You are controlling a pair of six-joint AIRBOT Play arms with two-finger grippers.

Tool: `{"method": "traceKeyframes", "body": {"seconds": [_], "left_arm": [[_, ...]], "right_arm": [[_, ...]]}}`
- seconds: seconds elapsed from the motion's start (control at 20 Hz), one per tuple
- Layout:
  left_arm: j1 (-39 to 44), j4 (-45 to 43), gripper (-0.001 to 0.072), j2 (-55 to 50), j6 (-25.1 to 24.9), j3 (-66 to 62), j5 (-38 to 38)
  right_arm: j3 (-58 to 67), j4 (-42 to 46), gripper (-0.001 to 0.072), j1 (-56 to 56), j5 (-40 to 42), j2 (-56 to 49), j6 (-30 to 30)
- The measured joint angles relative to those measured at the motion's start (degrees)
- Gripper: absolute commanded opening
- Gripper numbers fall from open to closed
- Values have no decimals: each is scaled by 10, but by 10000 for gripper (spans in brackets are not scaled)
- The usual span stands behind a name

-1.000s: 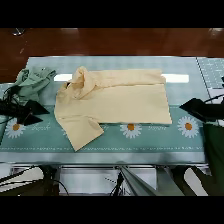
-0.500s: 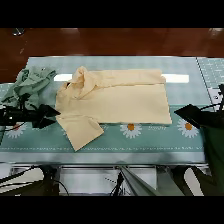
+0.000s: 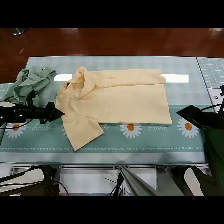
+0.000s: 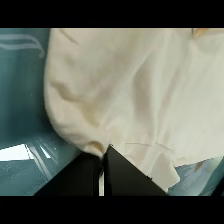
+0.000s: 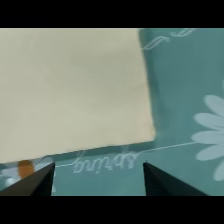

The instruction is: Fold the shirts.

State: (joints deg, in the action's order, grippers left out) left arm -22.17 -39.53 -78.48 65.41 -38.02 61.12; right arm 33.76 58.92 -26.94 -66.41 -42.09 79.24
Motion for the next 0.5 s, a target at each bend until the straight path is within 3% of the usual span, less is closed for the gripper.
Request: {"method": "traceKeyframes", "body": {"seconds": [0.2, 0.5], "left_arm": [[4, 4, 38, 0, -3, -3, 4], [5, 5, 38, 0, -5, -4, 18]], "right_arm": [[0, 89, 626, 0, 9, -37, 59], [0, 8, 626, -3, -9, -149, 9]]}}
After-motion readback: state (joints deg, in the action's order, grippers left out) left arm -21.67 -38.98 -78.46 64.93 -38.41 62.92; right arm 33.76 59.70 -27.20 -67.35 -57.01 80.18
